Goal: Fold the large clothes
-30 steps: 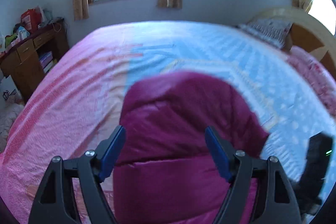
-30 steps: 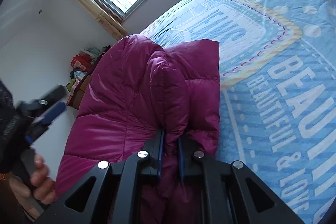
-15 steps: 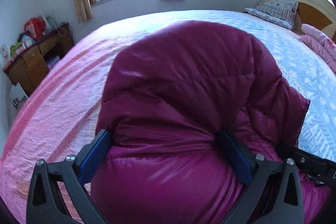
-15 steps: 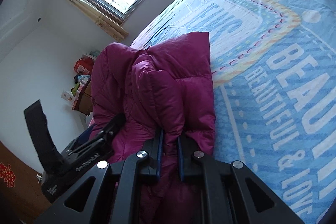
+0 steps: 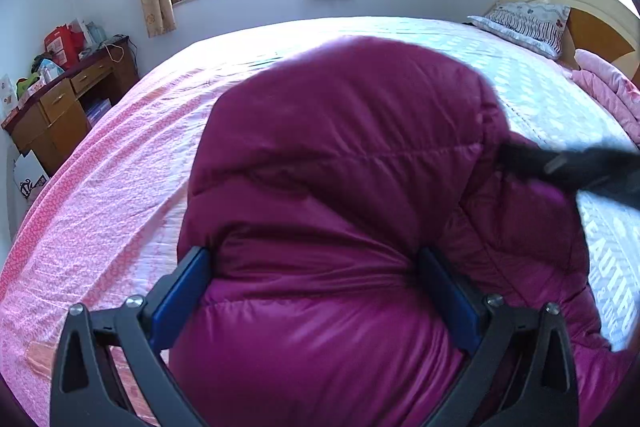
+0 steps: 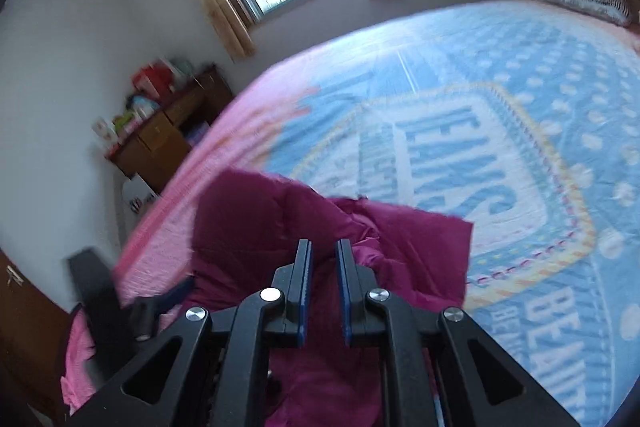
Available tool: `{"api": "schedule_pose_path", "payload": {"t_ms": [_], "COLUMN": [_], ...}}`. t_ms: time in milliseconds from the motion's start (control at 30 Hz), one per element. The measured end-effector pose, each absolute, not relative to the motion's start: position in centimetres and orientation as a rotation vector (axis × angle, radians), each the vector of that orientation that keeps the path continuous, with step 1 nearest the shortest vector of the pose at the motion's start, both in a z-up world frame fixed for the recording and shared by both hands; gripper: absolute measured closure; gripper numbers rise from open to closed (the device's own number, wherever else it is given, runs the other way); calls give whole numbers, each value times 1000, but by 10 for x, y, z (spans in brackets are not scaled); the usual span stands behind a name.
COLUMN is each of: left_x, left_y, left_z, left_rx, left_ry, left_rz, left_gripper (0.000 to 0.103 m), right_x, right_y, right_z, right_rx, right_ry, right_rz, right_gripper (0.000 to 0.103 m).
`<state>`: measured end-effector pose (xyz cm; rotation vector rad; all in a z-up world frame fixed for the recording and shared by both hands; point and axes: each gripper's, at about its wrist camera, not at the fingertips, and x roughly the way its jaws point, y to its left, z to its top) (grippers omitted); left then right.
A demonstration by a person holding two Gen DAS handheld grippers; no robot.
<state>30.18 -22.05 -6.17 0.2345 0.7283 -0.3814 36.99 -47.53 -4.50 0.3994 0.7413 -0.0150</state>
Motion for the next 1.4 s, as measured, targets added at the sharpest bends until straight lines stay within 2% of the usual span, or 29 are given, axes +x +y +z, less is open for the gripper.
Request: {"api": "schedule_pose_path", "payload": {"t_ms": [167,400,600,767,1000,1200,1333,1400], "left_x": [303,305,353,397,409,392,390,381], "left_y": [-219,-195,-188,-205,-193,-210,-184,-157], "left_z": [-61,-46,-8,-38,-85,-71,-56,-43], "left_rx": [224,86,29,67,-82,59,20,-12], "left_ry": [727,756,820,921,1018,947,1037,1007], "left_rz": [-390,-498,-484,-420,-438,-371,-469,-504], "left_gripper": [0,0,0,0,0,0,0,0], "right_x": [378,378,378,377,374,374,359,333], "right_y": [-486,-489,-489,-489,-489,-487,-501,-508], "right_z": [-90,-96,-97,-97,-94,-92,-87,-71], "right_rx": [438,483,479,483,490,477,573,612], "right_ry": [755,759,755,753,755,756,734,650], "right_rz": [-18,-3,-3,-1,4,-6,17,54], "right_gripper": [93,94,94,94,94,94,93,91]}}
